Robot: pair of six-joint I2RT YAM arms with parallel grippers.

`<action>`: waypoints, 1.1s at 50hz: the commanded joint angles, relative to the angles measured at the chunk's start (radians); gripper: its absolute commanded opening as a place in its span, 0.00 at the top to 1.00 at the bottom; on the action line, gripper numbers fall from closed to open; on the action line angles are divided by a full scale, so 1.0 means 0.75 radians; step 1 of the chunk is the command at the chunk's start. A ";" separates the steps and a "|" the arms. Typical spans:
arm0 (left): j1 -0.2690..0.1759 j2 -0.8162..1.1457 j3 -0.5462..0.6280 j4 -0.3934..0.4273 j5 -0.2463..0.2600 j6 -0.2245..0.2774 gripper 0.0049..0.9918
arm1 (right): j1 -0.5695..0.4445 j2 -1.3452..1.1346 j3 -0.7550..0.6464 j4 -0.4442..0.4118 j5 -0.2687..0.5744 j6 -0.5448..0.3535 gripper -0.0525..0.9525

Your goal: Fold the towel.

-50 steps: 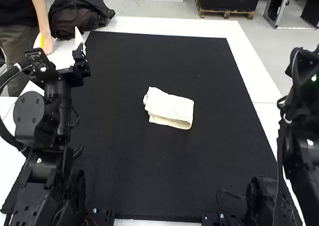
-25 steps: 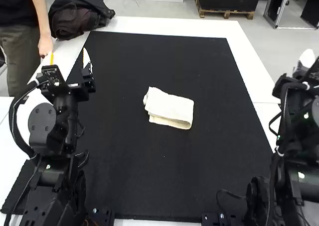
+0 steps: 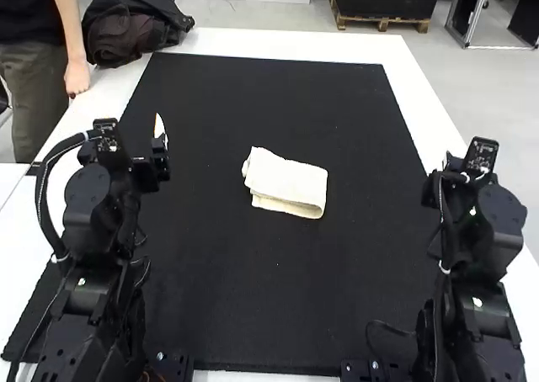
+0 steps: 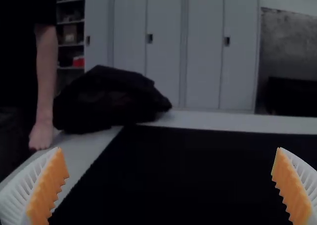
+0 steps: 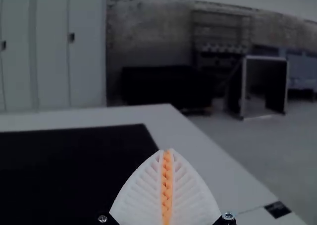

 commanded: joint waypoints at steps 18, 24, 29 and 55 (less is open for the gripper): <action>0.015 -0.020 -0.009 -0.231 0.068 0.022 0.02 | -0.032 -0.015 -0.018 -0.284 -0.044 0.053 0.95; 0.031 -0.020 -0.009 -0.255 0.082 0.020 0.03 | -0.034 -0.013 -0.018 -0.288 -0.070 0.053 0.92; 0.038 -0.020 -0.007 -0.257 0.082 -0.023 0.03 | -0.032 -0.015 -0.020 -0.299 -0.073 0.053 0.82; 0.031 -0.020 -0.007 -0.249 0.082 -0.036 0.02 | -0.025 -0.015 -0.020 -0.331 -0.214 0.035 0.03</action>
